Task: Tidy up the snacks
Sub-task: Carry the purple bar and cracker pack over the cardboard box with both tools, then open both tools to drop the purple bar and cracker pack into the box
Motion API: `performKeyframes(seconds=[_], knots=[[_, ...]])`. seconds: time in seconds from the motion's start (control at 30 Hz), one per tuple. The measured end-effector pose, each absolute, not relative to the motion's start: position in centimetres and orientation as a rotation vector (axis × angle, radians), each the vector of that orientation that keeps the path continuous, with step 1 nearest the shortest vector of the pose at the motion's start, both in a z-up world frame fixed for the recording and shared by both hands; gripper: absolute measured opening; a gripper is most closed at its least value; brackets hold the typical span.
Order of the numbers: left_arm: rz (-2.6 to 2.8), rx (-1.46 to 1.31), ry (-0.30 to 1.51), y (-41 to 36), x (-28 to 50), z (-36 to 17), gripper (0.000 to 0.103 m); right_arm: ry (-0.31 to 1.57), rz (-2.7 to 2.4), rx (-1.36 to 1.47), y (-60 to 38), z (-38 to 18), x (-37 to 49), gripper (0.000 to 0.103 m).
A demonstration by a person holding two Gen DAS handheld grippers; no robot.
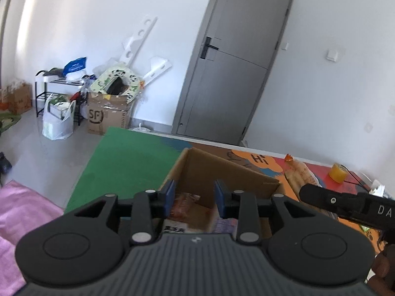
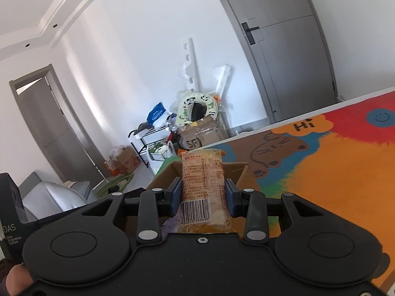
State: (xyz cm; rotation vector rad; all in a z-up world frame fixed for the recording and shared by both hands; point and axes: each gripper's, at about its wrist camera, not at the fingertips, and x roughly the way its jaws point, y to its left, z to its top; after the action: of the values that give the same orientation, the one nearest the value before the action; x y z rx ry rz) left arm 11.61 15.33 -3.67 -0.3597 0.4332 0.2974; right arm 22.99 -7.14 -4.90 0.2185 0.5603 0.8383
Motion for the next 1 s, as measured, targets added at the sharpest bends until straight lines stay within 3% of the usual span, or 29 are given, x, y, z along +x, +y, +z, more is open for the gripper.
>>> performKeyframes(seconds=[0.2,0.47,0.5,0.6,1.0], knots=[[0.317,-0.403,0.418,16.3,9.7,-3.4,0.034,0.583,0.849,0.193,-5.3,-5.1,22.6,0.037],[0.358,-0.421,0.391,17.2,8.5,-3.2,0.044,0.595,0.839,0.187,-2.4,-4.4,23.1,0.037],[0.363,-0.421,0.391,17.3,8.6,-3.3,0.044,0.594,0.833,0.195,-2.1,-4.3,23.2,0.039],[0.373,-0.43,0.395,17.8,8.6,-3.4,0.044,0.555,0.84,0.156,-1.2,-4.1,22.9,0.064],[0.342,-0.441,0.366,15.8,8.4,-3.4,0.06,0.575,0.788,0.191,-5.3,-5.0,22.1,0.065]])
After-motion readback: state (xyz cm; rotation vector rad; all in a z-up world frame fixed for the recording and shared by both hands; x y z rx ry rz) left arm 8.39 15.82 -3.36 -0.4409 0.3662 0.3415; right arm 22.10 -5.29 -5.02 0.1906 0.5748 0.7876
